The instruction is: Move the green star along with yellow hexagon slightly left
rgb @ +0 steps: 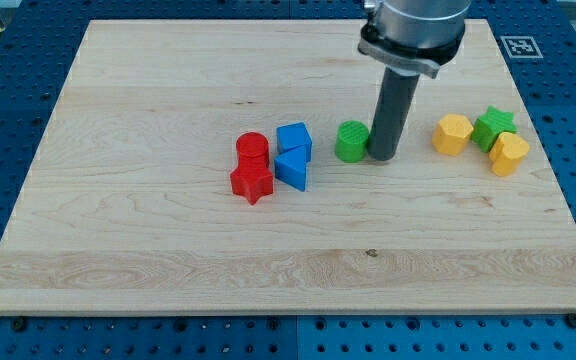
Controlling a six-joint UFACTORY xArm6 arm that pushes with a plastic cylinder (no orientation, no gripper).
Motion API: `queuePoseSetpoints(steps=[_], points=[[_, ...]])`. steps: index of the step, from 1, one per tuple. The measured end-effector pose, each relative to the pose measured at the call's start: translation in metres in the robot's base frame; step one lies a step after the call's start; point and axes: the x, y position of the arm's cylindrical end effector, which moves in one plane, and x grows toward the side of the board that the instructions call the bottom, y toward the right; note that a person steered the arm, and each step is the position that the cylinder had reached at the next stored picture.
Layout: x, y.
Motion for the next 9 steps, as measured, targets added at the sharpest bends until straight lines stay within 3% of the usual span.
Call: queuePoseSetpoints(steps=[2,3,4,6,9], points=[[-0.125,0.100],[-0.133,0.169],[-0.096,0.216],[-0.085,0.222],[-0.031,0.162]])
